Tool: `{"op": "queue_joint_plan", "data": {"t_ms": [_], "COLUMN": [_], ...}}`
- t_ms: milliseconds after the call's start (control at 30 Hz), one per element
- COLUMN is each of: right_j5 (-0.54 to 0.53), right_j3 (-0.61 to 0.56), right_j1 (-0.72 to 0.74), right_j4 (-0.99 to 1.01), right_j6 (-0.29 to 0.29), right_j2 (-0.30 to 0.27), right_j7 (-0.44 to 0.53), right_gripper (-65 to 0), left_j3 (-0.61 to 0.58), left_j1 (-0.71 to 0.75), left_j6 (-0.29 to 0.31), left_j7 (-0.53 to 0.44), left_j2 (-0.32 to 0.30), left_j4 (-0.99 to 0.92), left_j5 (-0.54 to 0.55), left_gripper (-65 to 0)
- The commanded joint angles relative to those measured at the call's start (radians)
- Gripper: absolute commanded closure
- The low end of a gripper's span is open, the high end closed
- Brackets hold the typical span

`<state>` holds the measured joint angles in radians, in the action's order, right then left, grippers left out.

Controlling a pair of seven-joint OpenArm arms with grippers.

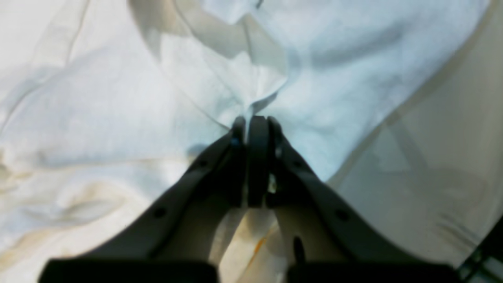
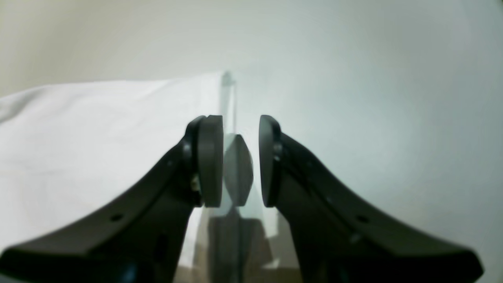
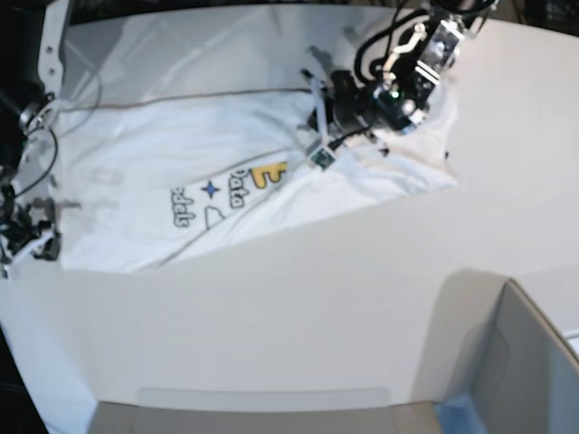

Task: Layout the t-shirt on the table in an organized manner, then fold the t-shirt properly
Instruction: 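Slide the right gripper along the shirt edge while the left holds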

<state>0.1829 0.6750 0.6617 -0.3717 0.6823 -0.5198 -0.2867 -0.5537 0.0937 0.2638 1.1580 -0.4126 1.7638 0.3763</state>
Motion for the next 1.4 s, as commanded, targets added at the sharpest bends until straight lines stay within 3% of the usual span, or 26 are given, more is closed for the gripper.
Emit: {"op": "queue_joint_plan", "data": {"t_ms": [0,200,600,700,867,1100,1200,1300,1367], "right_j5": [-0.016,-0.015,-0.013,0.002,0.119,0.139,0.14,0.14,0.14], "right_j3": [0.004,-0.002,-0.004,-0.004,-0.004,-0.002,-0.002,-0.002,-0.002], "right_j1": [0.028,0.02,0.007,-0.013,-0.015,-0.015,-0.015,-0.015,-0.015], "right_j4": [-0.019,-0.017,-0.013,-0.013,-0.016,-0.019,-0.019,-0.019,-0.02], "right_j6": [0.016,0.016,0.016,0.016,0.016,0.016,0.016,0.016,0.016], "right_j2": [-0.023,-0.015,-0.004,0.03,0.099,0.123,0.12,0.115,0.112], "right_j7": [0.03,0.028,0.024,0.024,0.024,0.024,0.024,0.02,-0.015], "right_gripper": [-16.7,-16.7,-16.7,-16.7,-16.7,-16.2,-11.0,0.0,0.0], "left_j3": [0.004,0.004,0.004,0.004,0.004,0.007,0.011,0.016,0.016], "left_j1": [0.018,0.016,0.041,0.047,0.048,0.048,0.045,0.038,0.001], "left_j6": [-0.039,-0.037,-0.037,-0.037,-0.037,-0.039,-0.041,-0.044,-0.045], "left_j7": [0.165,0.092,0.083,0.061,0.05,0.05,0.05,0.058,0.06], "left_j2": [-0.039,-0.095,-0.133,-0.128,-0.127,-0.124,-0.113,-0.073,-0.045], "left_j4": [-0.083,-0.153,-0.153,-0.153,-0.153,-0.153,-0.153,-0.152,-0.152], "left_j5": [-0.145,-0.145,-0.145,-0.145,-0.145,-0.142,-0.142,-0.145,-0.145], "left_gripper": [0.0,0.0,0.0,0.0,0.0,0.0,0.0,0.0,0.0]}}
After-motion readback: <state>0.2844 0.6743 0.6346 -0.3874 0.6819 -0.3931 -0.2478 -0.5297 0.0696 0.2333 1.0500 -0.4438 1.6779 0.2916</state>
